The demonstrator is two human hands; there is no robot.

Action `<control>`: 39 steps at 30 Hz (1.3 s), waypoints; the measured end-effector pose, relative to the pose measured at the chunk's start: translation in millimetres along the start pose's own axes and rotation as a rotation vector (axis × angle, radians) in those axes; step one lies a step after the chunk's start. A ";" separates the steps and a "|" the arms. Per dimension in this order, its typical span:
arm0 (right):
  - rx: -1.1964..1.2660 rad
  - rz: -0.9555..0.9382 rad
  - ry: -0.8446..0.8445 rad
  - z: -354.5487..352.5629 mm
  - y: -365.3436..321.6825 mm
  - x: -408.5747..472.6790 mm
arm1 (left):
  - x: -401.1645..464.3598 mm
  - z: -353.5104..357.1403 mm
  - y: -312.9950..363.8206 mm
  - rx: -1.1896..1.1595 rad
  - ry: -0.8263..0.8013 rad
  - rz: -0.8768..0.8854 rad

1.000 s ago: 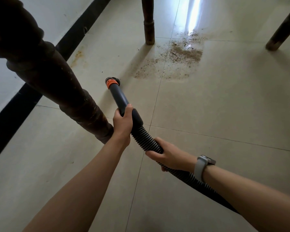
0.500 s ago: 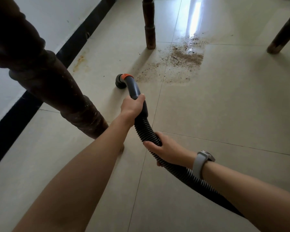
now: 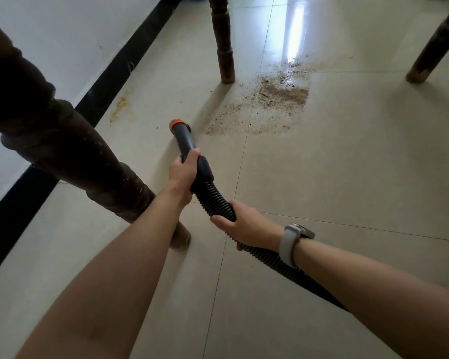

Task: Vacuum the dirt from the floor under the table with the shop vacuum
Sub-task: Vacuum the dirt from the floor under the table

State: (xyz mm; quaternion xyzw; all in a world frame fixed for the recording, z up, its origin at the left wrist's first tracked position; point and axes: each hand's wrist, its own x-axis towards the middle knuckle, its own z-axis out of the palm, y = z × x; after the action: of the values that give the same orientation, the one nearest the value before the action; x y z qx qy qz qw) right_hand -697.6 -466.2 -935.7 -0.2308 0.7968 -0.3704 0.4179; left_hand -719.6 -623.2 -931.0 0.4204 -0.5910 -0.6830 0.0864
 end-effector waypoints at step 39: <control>0.125 0.022 -0.007 -12.8 31.3 -34.7 | -24.5 37.2 -10.0 0.188 -0.156 0.014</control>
State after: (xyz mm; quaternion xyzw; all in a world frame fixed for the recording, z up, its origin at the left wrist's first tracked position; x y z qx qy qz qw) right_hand -691.3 -418.2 -938.2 -0.1969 0.7730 -0.4142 0.4383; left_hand -725.5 -577.9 -930.2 0.3681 -0.6603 -0.6545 0.0052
